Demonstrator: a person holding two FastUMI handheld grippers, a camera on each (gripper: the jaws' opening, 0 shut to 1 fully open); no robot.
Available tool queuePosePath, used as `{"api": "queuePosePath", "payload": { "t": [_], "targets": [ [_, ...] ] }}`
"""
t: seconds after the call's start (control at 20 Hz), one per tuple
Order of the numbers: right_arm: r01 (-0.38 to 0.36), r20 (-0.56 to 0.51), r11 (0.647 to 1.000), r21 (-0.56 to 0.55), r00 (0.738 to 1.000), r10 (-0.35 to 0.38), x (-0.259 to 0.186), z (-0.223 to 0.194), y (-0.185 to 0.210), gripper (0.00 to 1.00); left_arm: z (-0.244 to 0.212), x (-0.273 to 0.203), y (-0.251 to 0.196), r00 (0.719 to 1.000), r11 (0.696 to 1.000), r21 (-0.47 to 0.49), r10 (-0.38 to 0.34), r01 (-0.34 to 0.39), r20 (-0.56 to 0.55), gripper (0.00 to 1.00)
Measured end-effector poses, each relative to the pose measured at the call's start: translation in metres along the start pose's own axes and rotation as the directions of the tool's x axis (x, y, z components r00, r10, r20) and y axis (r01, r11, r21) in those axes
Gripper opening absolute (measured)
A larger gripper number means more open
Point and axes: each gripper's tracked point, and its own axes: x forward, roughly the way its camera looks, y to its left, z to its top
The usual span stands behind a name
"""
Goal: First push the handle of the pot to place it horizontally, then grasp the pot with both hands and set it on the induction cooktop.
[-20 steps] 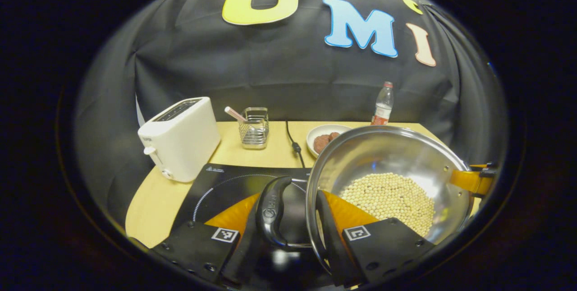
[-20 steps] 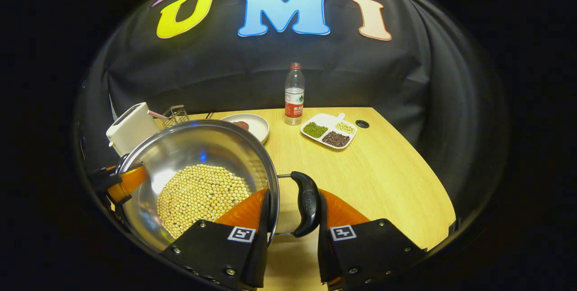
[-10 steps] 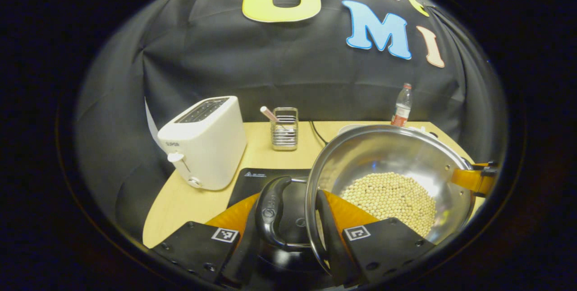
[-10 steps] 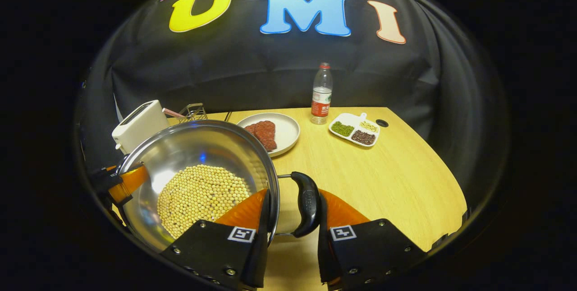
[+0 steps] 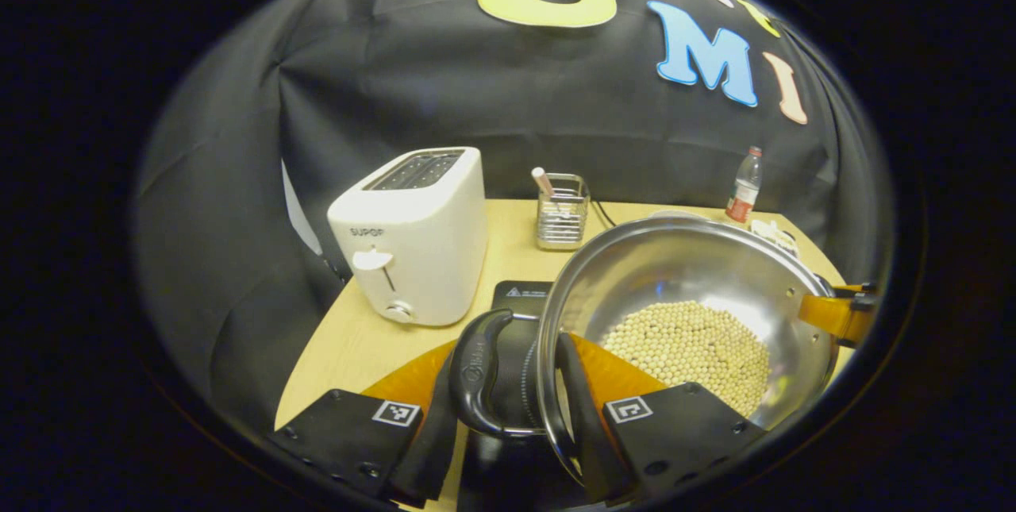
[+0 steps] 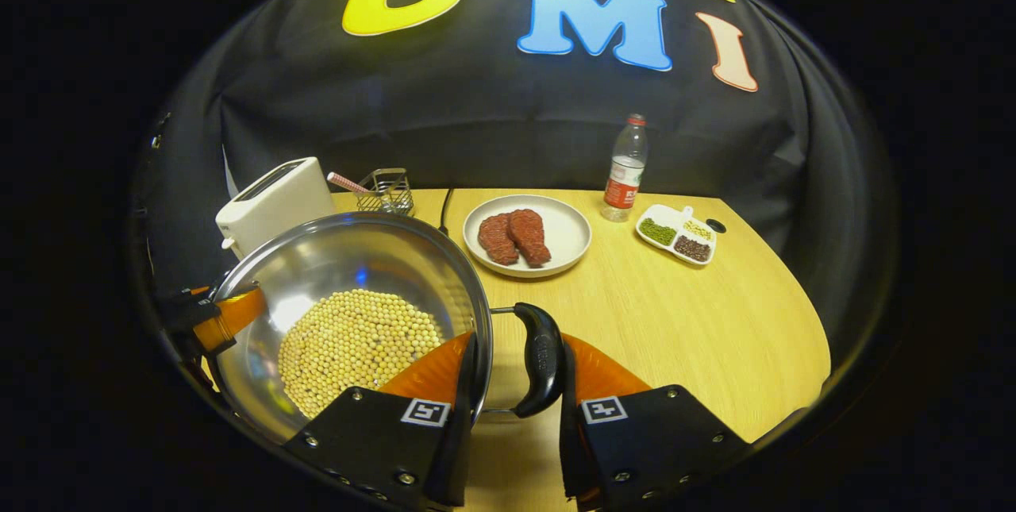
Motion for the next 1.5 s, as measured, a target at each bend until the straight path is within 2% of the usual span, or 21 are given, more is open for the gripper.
{"api": "queuePosePath", "payload": {
  "t": [0.15,0.2,0.25,0.3,0.4,0.45,0.55,0.65,0.7,0.75,0.8,0.85,1.15,1.5],
  "targets": [
    [-0.011,-0.003,1.000,0.000,1.000,0.011,0.006,-0.004,0.013,0.46,-0.002,0.008,0.013,1.000,1.000,0.012,0.005,-0.005,-0.005,0.67],
    [-0.014,-0.007,1.000,0.002,1.000,0.014,0.009,-0.006,0.017,0.46,-0.002,0.011,0.017,1.000,1.000,0.013,0.006,-0.005,-0.009,0.75],
    [-0.018,-0.018,1.000,0.006,1.000,0.018,0.011,-0.008,0.020,0.46,-0.006,0.015,0.021,1.000,1.000,0.021,0.006,-0.006,-0.018,0.75],
    [-0.012,0.001,1.000,0.013,1.000,0.012,0.013,-0.005,0.022,0.46,-0.004,0.020,0.022,1.000,1.000,0.027,0.004,-0.004,-0.008,0.67],
    [-0.009,0.004,1.000,0.006,1.000,0.009,0.017,0.000,0.025,0.45,0.001,0.025,0.025,1.000,0.999,0.041,0.002,-0.002,-0.002,0.76],
    [-0.009,0.003,1.000,0.014,1.000,0.009,0.018,0.000,0.026,0.46,0.001,0.026,0.025,1.000,0.999,0.035,0.000,0.000,-0.008,0.68],
    [-0.013,0.004,1.000,0.014,1.000,0.013,0.022,0.003,0.027,0.46,0.002,0.028,0.028,1.000,1.000,0.026,0.007,-0.007,-0.004,0.73],
    [-0.075,0.012,0.997,-0.024,0.997,0.075,0.022,0.003,0.035,0.52,0.011,0.026,0.039,0.996,0.995,0.058,0.074,-0.077,0.056,0.77],
    [-0.070,0.024,0.995,-0.068,0.997,0.072,0.017,0.006,0.032,0.66,0.023,0.021,0.043,0.989,0.990,0.089,0.103,-0.112,0.106,0.80],
    [-0.056,0.051,0.993,-0.101,0.997,0.062,0.012,0.009,0.022,0.83,0.033,0.013,0.042,0.981,0.985,0.103,0.122,-0.138,0.148,0.99],
    [-0.059,0.088,0.992,-0.115,0.994,0.070,0.004,0.015,0.017,0.99,0.043,0.006,0.039,0.976,0.983,0.103,0.130,-0.150,0.177,1.00],
    [-0.070,0.121,0.991,-0.113,0.989,0.084,-0.002,0.022,0.014,0.96,0.053,-0.004,0.034,0.970,0.982,0.105,0.136,-0.159,0.200,0.99],
    [-0.065,0.292,0.991,-0.118,0.951,0.098,-0.058,0.065,-0.049,0.97,0.105,-0.081,-0.044,0.933,0.984,0.095,0.112,-0.153,0.341,1.00],
    [-0.025,0.416,0.994,-0.109,0.907,0.068,-0.130,0.083,-0.156,0.97,0.142,-0.176,-0.164,0.870,0.992,0.045,0.083,-0.120,0.486,0.98]
  ]
}}
